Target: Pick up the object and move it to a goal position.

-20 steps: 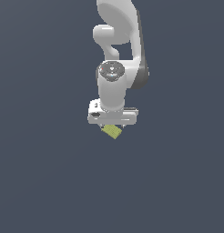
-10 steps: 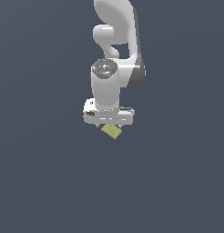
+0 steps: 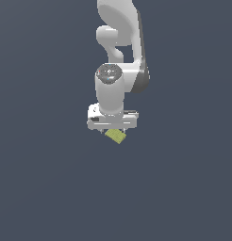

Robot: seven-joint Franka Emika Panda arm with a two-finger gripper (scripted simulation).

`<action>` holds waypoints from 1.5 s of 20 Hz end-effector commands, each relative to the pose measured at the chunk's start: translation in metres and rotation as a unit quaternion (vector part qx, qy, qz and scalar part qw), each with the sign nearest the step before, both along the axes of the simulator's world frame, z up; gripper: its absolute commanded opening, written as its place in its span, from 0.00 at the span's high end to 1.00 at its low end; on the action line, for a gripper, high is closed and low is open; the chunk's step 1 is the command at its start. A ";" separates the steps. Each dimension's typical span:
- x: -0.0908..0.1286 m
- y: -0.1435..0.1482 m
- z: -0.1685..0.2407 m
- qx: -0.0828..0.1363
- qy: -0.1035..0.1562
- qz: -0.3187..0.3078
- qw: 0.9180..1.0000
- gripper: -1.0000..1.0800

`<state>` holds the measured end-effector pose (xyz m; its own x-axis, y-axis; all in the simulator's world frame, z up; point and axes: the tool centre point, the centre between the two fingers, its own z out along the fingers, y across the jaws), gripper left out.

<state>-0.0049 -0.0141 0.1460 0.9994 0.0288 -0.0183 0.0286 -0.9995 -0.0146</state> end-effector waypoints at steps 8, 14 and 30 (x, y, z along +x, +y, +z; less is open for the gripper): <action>-0.015 0.000 -0.025 -0.004 -0.002 0.112 0.994 0.04; -0.027 0.001 -0.043 -0.005 -0.004 0.201 0.980 0.04; -0.059 0.010 -0.080 -0.003 -0.010 0.400 0.916 0.04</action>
